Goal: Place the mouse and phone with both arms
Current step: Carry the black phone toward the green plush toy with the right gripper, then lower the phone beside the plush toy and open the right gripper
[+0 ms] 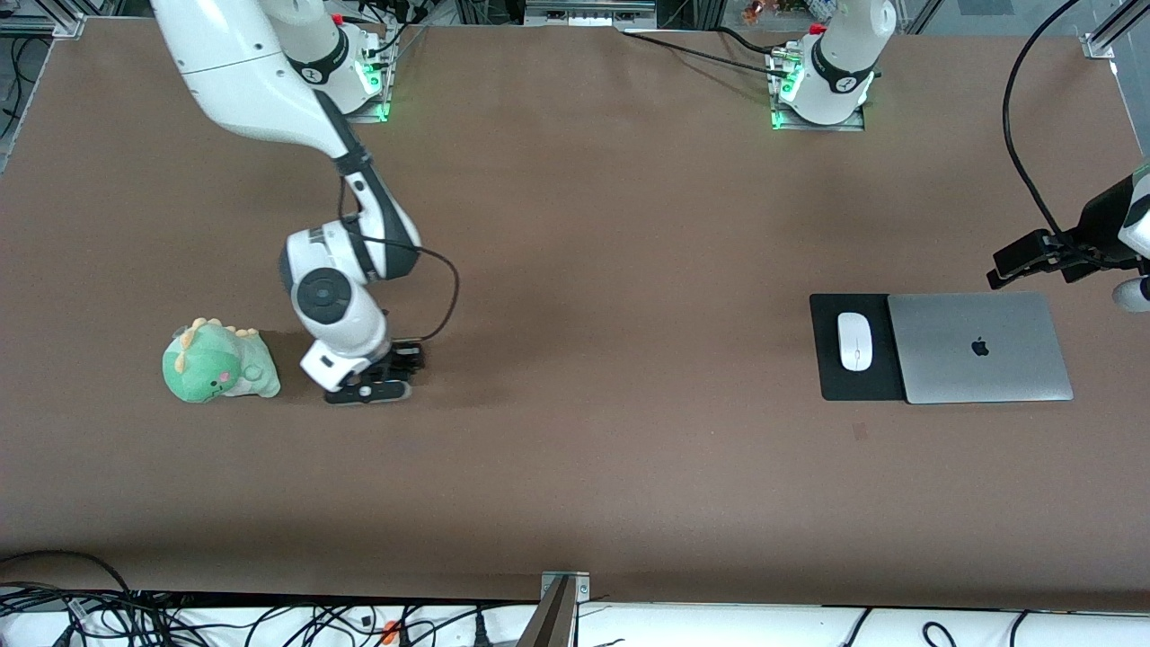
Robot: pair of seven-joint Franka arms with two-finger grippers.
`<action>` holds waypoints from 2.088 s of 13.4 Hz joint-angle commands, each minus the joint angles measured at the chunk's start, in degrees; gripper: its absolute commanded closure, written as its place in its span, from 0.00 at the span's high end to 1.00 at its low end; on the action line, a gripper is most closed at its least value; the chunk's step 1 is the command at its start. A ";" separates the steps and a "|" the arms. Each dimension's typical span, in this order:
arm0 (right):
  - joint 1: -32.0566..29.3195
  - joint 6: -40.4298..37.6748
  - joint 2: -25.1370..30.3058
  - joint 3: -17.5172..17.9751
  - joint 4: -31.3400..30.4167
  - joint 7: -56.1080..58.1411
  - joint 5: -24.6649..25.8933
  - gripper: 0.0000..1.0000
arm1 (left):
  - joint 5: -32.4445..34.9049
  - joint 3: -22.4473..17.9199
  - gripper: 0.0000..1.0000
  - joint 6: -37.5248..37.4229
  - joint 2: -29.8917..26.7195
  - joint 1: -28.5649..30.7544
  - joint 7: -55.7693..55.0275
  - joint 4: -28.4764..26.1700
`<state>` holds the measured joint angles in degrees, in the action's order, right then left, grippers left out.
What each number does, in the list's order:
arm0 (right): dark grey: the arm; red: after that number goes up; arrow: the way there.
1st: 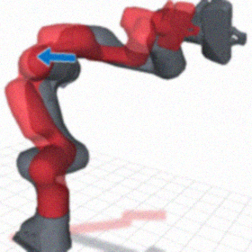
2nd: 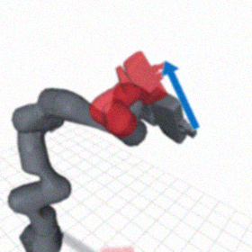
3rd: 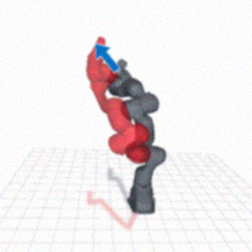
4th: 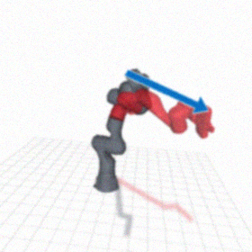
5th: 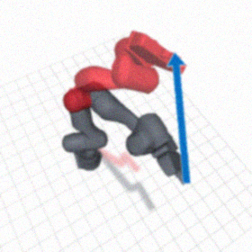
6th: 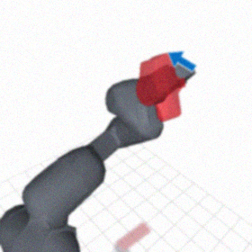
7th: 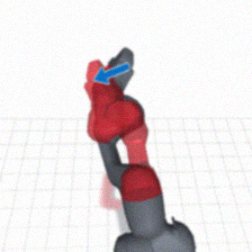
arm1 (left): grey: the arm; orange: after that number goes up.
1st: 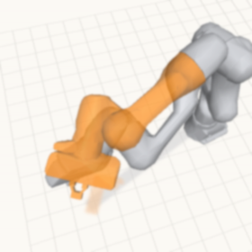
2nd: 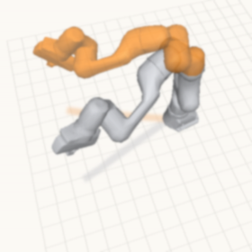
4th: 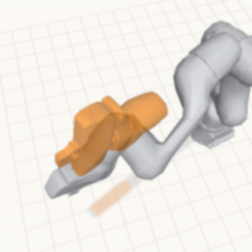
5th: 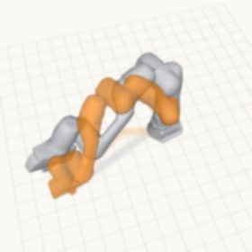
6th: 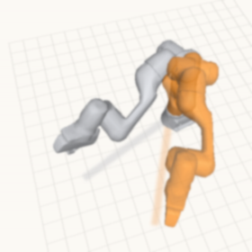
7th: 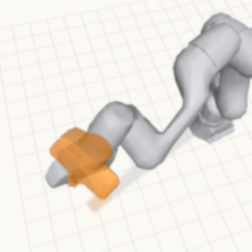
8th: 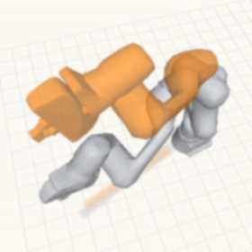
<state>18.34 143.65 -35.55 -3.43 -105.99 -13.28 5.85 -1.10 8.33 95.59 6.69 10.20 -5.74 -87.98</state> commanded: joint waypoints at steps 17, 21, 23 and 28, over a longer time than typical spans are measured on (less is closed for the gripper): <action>-6.12 0.45 14.26 1.50 -10.31 1.68 -2.77 1.00 | -1.19 0.02 1.00 -1.10 0.87 0.09 0.99 2.03; -6.12 -17.23 19.45 1.06 -2.13 2.81 -5.24 1.00 | -1.27 -0.07 1.00 -1.10 0.87 0.09 1.08 2.03; -6.21 -22.68 23.57 0.01 -1.24 5.71 -5.33 1.00 | -1.19 -0.15 1.00 -1.10 0.87 0.26 1.08 2.38; -6.82 -37.97 34.65 -2.63 -0.37 8.01 -5.15 1.00 | -1.19 -0.15 1.00 -1.19 0.87 0.26 1.08 2.38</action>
<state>12.61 110.65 -5.21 -6.25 -106.09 -6.54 1.58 -1.10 8.26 95.59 6.71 10.23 -5.74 -87.55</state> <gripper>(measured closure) 0.000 0.000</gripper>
